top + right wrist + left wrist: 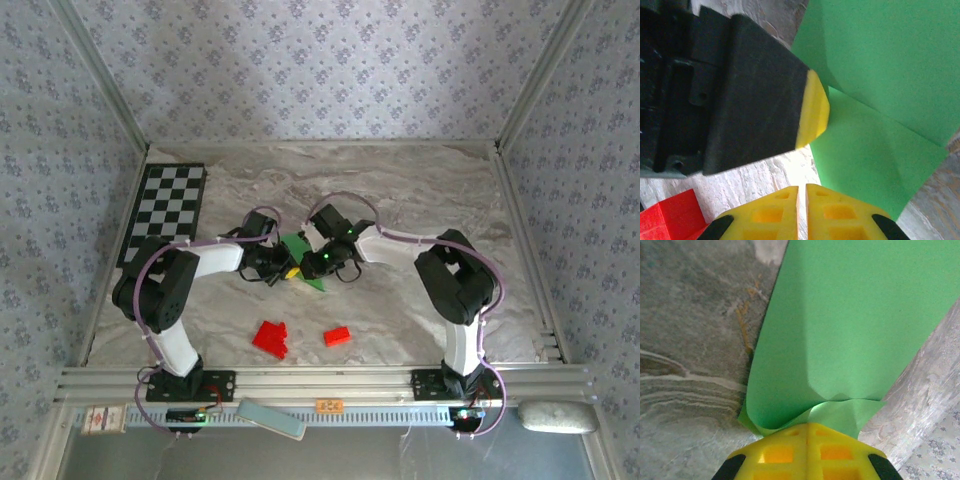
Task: Fold a paper plane with a square sheet of paper (pick it up from the middle)
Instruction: Third fold the triangle at the center of the table.
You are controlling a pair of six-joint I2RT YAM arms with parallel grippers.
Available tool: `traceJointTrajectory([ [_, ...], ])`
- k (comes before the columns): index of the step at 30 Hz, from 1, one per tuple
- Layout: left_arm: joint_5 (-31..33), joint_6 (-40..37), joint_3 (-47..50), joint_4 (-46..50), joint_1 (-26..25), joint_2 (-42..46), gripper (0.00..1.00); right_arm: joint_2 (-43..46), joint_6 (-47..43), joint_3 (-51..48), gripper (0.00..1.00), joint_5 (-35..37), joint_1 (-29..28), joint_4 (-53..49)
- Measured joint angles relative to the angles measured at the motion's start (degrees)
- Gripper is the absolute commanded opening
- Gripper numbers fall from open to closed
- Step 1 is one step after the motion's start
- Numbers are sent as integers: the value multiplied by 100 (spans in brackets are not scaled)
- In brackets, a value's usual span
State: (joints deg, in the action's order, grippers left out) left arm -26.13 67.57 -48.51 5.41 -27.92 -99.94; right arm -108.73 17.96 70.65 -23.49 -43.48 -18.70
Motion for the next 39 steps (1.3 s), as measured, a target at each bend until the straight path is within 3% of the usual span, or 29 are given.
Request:
traceJointTrajectory([
  [39, -63, 2, -160, 221, 4, -101, 0, -361, -144, 118, 10, 227, -37, -411],
])
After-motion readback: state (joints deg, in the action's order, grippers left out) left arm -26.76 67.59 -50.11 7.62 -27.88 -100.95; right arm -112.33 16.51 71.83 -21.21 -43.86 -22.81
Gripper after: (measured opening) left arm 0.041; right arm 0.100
